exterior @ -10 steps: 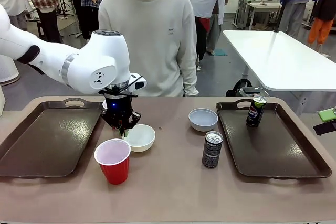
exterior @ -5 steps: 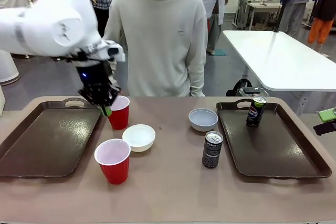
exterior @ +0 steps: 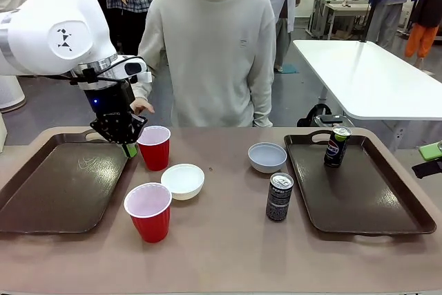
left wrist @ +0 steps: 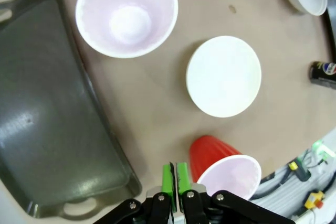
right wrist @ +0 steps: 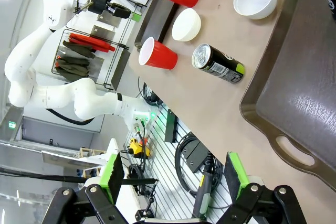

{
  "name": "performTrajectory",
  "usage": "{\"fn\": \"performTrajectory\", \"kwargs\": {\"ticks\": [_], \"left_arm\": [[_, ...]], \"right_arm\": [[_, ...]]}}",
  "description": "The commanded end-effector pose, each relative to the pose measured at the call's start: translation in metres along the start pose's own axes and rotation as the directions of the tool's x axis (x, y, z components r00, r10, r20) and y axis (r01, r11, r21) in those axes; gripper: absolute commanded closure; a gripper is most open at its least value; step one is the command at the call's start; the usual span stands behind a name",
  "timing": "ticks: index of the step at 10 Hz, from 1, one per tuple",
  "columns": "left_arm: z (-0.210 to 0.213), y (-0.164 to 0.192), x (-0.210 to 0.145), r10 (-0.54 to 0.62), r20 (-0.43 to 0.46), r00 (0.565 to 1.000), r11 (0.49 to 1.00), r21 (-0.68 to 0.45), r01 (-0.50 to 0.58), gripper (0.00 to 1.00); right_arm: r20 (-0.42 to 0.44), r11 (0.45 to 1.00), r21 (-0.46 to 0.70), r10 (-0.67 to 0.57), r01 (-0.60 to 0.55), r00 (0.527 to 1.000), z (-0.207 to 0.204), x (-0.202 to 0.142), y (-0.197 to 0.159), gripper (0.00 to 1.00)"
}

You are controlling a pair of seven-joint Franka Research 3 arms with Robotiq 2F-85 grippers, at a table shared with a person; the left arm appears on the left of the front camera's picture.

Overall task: Prepare tableware on both trays.
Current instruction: Pick up a Picnic Bowl from the table and place it on a Handle tray.

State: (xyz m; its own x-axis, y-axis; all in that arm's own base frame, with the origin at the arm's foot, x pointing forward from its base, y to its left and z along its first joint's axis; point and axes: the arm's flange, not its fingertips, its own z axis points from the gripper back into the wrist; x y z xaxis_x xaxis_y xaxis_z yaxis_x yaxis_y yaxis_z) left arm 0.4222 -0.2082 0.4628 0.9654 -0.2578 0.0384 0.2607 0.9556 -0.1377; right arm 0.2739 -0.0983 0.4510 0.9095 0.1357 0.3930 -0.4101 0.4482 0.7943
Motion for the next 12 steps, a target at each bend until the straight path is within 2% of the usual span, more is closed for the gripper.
{"fn": "performTrajectory", "kwargs": {"ticks": [1,10,11,12], "left_arm": [[0.005,0.003,0.001,0.006,0.01,1.0,1.0,-0.002,-0.006,0.93],[0.002,0.001,0.001,0.004,0.003,1.0,1.0,0.0,-0.004,0.93],[-0.003,-0.001,0.004,-0.057,0.011,0.998,0.998,-0.022,0.057,0.84],[-0.011,-0.01,0.014,-0.064,0.016,0.998,0.998,-0.015,0.065,0.33]], "right_arm": [[0.018,1.0,0.023,0.015,-0.016,1.0,0.0,0.002,-0.001,0.0],[0.018,1.0,0.023,0.015,-0.016,1.0,0.0,0.002,-0.001,0.0],[0.018,1.0,0.023,0.015,-0.016,1.0,0.0,0.002,-0.001,0.0],[0.018,1.0,0.023,0.015,-0.016,1.0,0.0,0.002,-0.001,0.0]]}}
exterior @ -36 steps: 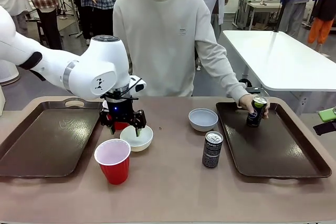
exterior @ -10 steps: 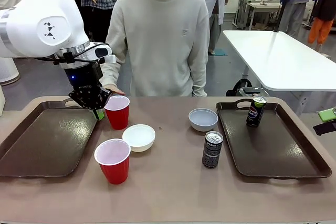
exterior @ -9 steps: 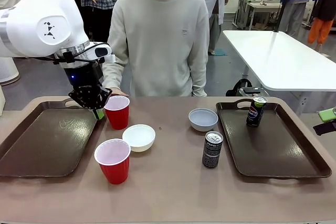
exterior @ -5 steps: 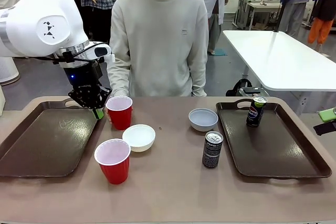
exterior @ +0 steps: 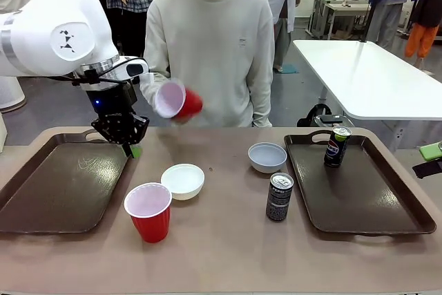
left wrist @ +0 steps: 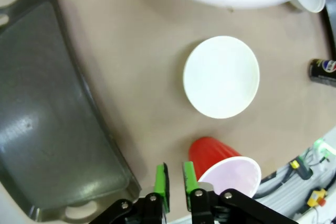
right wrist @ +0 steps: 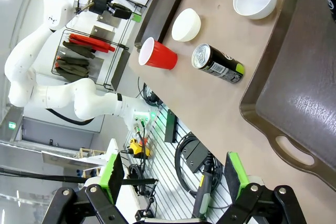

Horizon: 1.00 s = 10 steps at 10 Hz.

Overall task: Prepare tableware on both trays.
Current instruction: Pick up a Picnic Bowl from the table and place it on a Handle tray.

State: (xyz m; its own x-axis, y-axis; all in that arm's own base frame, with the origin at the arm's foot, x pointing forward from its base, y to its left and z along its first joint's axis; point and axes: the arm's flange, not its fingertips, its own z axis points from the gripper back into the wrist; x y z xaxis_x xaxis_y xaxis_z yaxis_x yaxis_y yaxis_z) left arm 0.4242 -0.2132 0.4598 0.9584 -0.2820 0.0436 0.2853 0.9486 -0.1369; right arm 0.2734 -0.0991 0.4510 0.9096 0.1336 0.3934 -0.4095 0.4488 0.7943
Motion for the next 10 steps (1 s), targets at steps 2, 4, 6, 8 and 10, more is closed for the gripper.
{"fn": "performTrajectory", "kwargs": {"ticks": [2,4,6,8,10], "left_arm": [[-0.03,-0.026,0.035,-0.031,-0.01,0.999,0.999,0.032,0.031,0.0],[-0.067,-0.04,0.054,-0.039,-0.041,0.998,0.997,0.069,0.042,0.0],[-0.103,-0.042,0.064,-0.05,-0.071,0.996,0.994,0.094,0.056,0.34],[-0.122,-0.043,0.065,-0.09,-0.101,0.991,0.991,0.089,0.099,0.14],[-0.138,-0.044,0.067,-0.113,-0.106,0.988,0.992,0.035,0.118,0.14]], "right_arm": [[0.016,1.0,0.023,0.016,-0.016,1.0,-0.001,0.002,-0.001,0.0],[0.016,1.0,0.023,0.016,-0.016,1.0,-0.001,0.002,-0.001,0.0],[0.016,1.0,0.023,0.016,-0.016,1.0,-0.001,0.002,-0.001,0.0],[0.016,1.0,0.023,0.016,-0.016,1.0,-0.001,0.002,-0.001,0.0],[0.016,1.0,0.023,0.016,-0.016,1.0,-0.001,0.002,-0.001,0.0]]}}
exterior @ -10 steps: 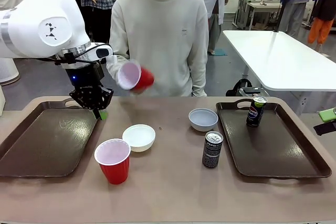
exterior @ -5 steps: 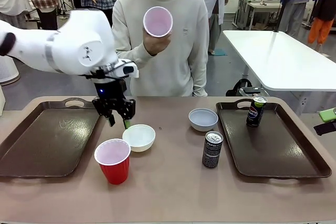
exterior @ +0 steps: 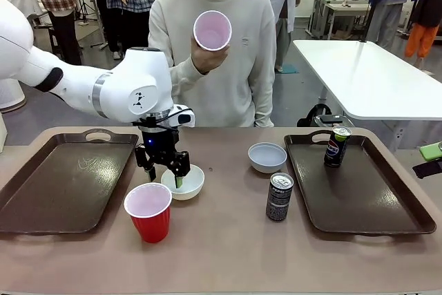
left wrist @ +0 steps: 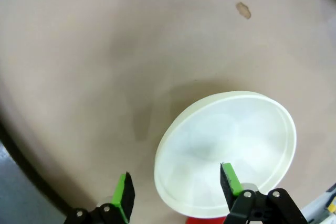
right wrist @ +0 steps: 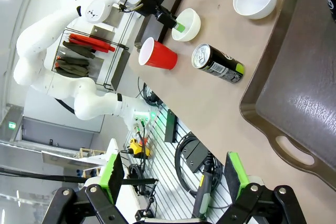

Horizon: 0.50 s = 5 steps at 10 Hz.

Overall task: Prepare tableware on both trays.
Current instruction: Pick up a Picnic Bowl from the table and place it on a Handle tray.

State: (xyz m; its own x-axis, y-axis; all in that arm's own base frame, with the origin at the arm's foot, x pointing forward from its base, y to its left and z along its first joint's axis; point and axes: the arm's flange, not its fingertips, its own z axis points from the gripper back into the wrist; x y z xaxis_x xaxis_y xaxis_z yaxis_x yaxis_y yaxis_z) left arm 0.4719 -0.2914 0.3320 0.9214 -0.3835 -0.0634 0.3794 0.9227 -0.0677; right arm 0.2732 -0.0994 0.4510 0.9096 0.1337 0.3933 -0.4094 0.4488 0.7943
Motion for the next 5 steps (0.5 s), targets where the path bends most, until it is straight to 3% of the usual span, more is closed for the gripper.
{"fn": "performTrajectory", "kwargs": {"ticks": [1,2,3,4,5], "left_arm": [[-0.0069,0.0,0.0072,-0.029,0.004,1.0,0.998,-0.05,0.03,0.34],[-0.0052,0.0006,0.0065,-0.016,-0.001,1.0,0.998,-0.057,0.016,0.74],[-0.0025,0.0012,0.0057,-0.007,0.003,1.0,0.998,-0.06,0.007,0.94],[-0.0018,0.0023,0.0062,0.003,-0.002,1.0,0.998,-0.062,-0.003,1.0],[-0.0004,0.002,0.0057,0.008,-0.008,1.0,0.998,-0.059,-0.009,1.0]], "right_arm": [[0.016,1.0,0.023,0.016,-0.016,1.0,-0.0008,0.0024,-0.0009,0.0],[0.016,1.0,0.023,0.016,-0.016,1.0,-0.0008,0.0024,-0.0009,0.0],[0.016,1.0,0.023,0.016,-0.016,1.0,-0.0008,0.0024,-0.0009,0.0],[0.016,1.0,0.023,0.016,-0.016,1.0,-0.0008,0.0024,-0.0009,0.0],[0.016,1.0,0.023,0.016,-0.016,1.0,-0.0008,0.0024,-0.0009,0.0]]}}
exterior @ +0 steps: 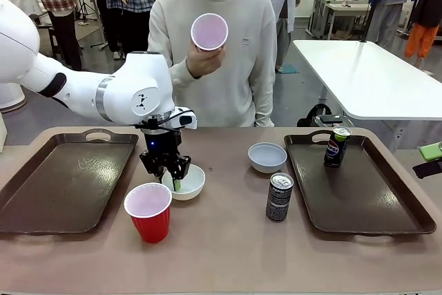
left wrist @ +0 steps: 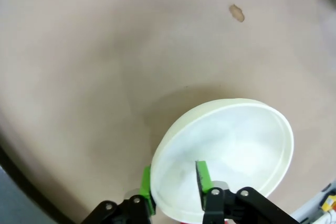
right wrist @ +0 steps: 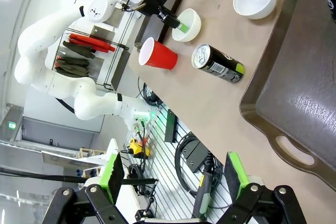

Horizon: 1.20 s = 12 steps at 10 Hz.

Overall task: Prepare tableware on both trays.
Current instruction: Pick up a Picnic Bowl from the table and place it on a Handle tray.

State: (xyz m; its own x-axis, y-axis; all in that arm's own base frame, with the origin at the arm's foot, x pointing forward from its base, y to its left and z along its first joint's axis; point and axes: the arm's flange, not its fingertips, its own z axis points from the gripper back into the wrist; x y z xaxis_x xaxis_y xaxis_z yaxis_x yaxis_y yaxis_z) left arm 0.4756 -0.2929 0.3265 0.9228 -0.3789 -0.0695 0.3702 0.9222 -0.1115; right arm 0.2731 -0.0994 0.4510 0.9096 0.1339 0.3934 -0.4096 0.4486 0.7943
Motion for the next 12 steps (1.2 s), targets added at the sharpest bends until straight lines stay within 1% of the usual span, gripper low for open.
{"fn": "performTrajectory", "kwargs": {"ticks": [1,2,3,5,6,7,8,9,10,12], "left_arm": [[0.007,0.001,0.0,0.0,-0.01,1.0,1.0,-0.011,0.0,1.0],[0.014,0.0,-0.002,0.012,-0.006,1.0,1.0,-0.008,-0.012,1.0],[0.023,0.003,-0.004,0.017,-0.008,1.0,0.999,-0.031,-0.017,1.0],[0.051,0.012,-0.018,0.045,-0.003,0.999,0.998,-0.052,-0.045,1.0],[0.074,0.019,-0.032,0.06,0.019,0.998,0.997,-0.046,-0.059,1.0],[0.103,0.03,-0.052,0.067,0.01,0.998,0.998,-0.016,-0.067,1.0],[0.131,0.047,-0.073,0.107,0.04,0.993,0.994,-0.018,-0.107,1.0],[0.152,0.07,-0.098,0.16,0.025,0.987,0.987,-0.013,-0.16,1.0],[0.16,0.087,-0.12,0.176,-0.018,0.984,0.984,-0.016,-0.176,1.0],[0.163,0.112,-0.16,0.189,-0.043,0.981,0.982,-0.007,-0.19,1.0]], "right_arm": [[0.016,1.0,0.023,0.016,-0.016,1.0,-0.001,0.002,-0.001,0.0],[0.016,1.0,0.023,0.016,-0.016,1.0,-0.001,0.002,-0.001,0.0],[0.016,1.0,0.023,0.016,-0.016,1.0,-0.001,0.002,-0.001,0.0],[0.016,1.0,0.023,0.016,-0.016,1.0,-0.001,0.002,-0.001,0.0],[0.016,1.0,0.023,0.016,-0.016,1.0,-0.001,0.002,-0.001,0.0],[0.016,1.0,0.023,0.016,-0.016,1.0,-0.001,0.002,-0.001,0.0],[0.016,1.0,0.023,0.016,-0.016,1.0,-0.001,0.002,-0.001,0.0],[0.016,1.0,0.023,0.016,-0.016,1.0,-0.001,0.002,-0.001,0.0],[0.016,1.0,0.023,0.016,-0.016,1.0,-0.001,0.002,-0.001,0.0],[0.016,1.0,0.023,0.016,-0.016,1.0,-0.001,0.002,-0.001,0.0]]}}
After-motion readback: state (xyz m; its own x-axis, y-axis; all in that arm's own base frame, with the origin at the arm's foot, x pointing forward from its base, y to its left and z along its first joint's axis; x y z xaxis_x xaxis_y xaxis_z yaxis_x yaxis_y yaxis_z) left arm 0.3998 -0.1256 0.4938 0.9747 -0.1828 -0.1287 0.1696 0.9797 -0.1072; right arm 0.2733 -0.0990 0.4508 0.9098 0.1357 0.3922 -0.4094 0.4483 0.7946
